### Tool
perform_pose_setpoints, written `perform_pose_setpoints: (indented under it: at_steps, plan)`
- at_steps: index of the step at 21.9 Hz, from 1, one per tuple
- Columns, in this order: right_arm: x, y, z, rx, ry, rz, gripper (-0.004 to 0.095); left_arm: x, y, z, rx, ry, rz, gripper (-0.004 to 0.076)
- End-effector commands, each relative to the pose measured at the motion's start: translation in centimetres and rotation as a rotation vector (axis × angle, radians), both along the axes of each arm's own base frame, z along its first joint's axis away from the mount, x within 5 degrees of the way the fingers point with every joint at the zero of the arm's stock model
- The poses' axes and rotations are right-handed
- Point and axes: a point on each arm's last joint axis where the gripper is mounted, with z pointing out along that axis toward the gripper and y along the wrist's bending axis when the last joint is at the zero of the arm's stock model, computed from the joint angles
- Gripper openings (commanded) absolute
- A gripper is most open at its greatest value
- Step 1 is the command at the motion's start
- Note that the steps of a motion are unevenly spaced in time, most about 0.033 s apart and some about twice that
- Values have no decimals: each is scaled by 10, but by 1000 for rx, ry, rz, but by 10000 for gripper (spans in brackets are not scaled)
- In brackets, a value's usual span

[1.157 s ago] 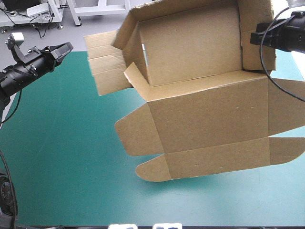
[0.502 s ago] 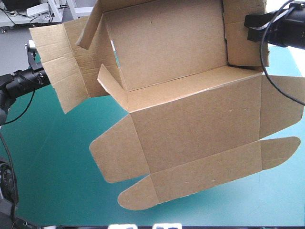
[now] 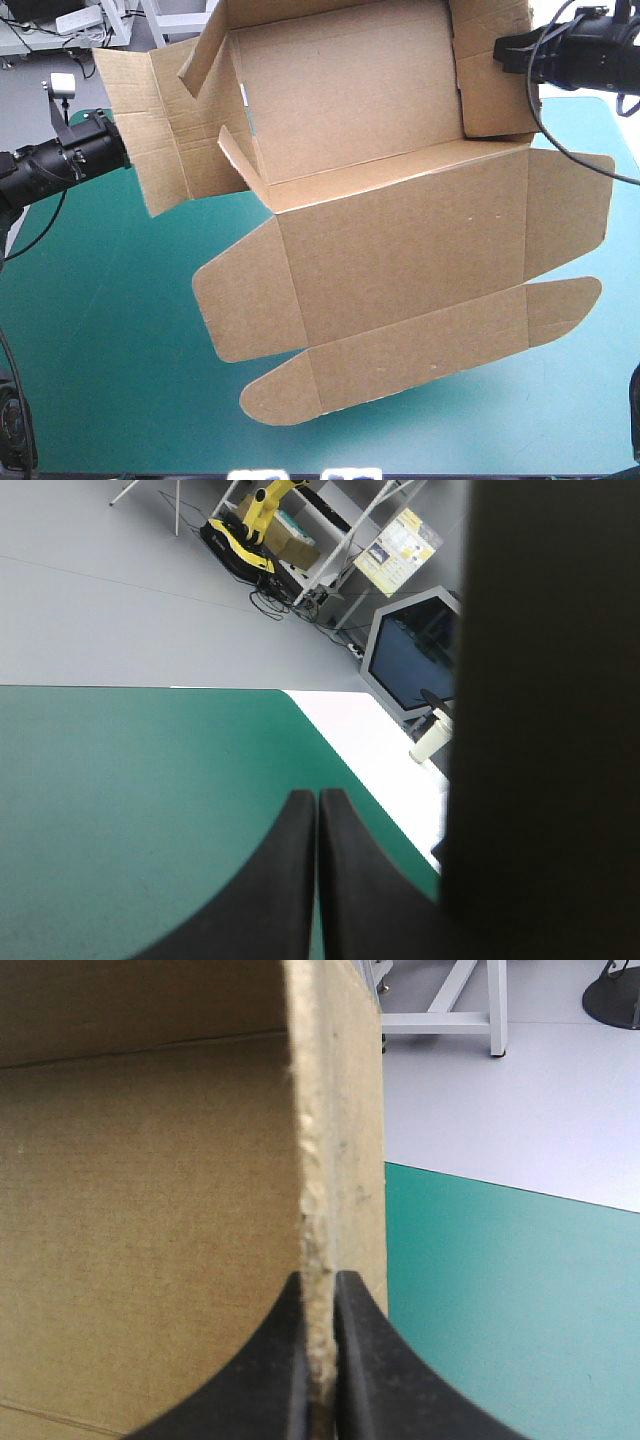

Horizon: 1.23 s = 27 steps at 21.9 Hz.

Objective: Fold the box

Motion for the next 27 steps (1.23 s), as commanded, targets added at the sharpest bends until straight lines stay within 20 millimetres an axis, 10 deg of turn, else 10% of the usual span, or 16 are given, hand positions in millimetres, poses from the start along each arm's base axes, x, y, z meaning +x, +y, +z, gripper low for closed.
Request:
perform_pose_setpoints:
  at_steps: [1,13,27]
  plan:
    - [-8,3,18,73,-105,4,-2,-24,-17,32,-64,-103,-121,-3]
    - [42,41,-39,-82,-39,-93,0,-33,-48,40,-53,-127,-223,-2]
    - [44,44,-38,-45,-55,-104,0,-18,-39,46,-104,-153,-31,-3]
